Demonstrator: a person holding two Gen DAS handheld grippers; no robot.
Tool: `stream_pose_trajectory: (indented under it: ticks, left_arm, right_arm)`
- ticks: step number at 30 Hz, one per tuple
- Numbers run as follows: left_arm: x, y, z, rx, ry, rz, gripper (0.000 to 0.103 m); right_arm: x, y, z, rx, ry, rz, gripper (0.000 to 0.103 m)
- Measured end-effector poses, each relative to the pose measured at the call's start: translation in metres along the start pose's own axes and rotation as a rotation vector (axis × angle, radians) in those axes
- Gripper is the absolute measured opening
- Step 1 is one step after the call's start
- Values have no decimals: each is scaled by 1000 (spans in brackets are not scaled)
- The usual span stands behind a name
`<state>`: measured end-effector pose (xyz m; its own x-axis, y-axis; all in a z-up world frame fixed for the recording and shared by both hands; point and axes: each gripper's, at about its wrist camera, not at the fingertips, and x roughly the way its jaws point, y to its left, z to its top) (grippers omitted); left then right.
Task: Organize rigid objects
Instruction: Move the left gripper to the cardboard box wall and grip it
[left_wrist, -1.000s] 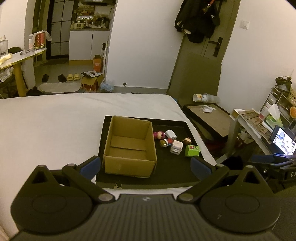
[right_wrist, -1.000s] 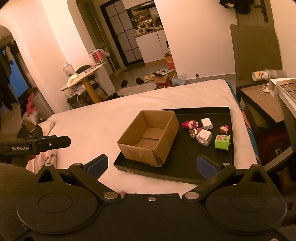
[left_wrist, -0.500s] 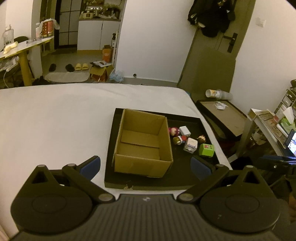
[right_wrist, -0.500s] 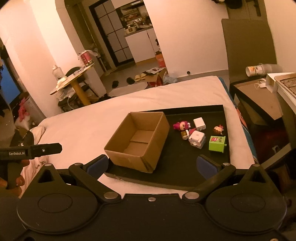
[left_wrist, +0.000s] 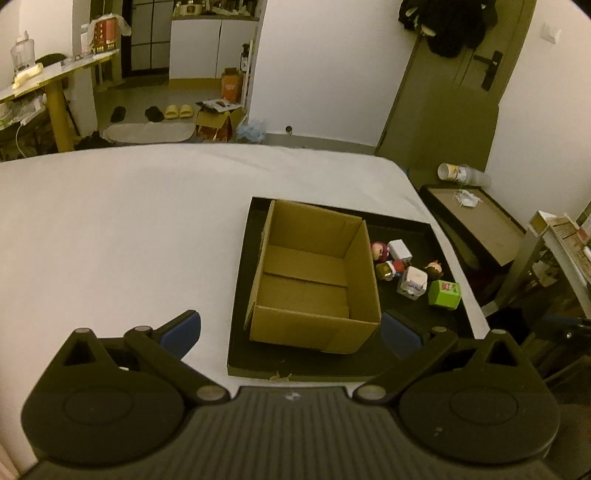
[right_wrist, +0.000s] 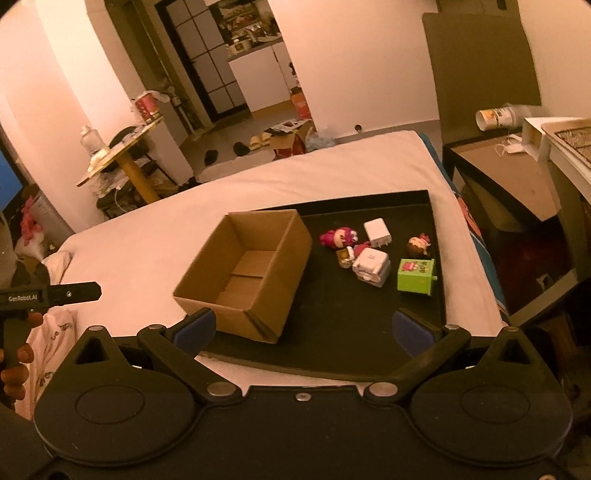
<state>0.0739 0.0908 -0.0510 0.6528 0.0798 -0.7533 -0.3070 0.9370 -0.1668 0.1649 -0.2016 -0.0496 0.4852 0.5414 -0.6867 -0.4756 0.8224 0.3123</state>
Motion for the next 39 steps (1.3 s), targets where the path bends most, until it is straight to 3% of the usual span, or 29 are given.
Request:
stream_pose_trajectory:
  ticks: [31, 39]
  left_arm:
    - [98, 21, 17, -26, 105, 25, 100]
    - [121, 20, 23, -10, 127, 24, 91]
  right_arm:
    - [69, -40, 9, 74, 65, -122, 103]
    - [83, -42, 11, 73, 67, -162, 103]
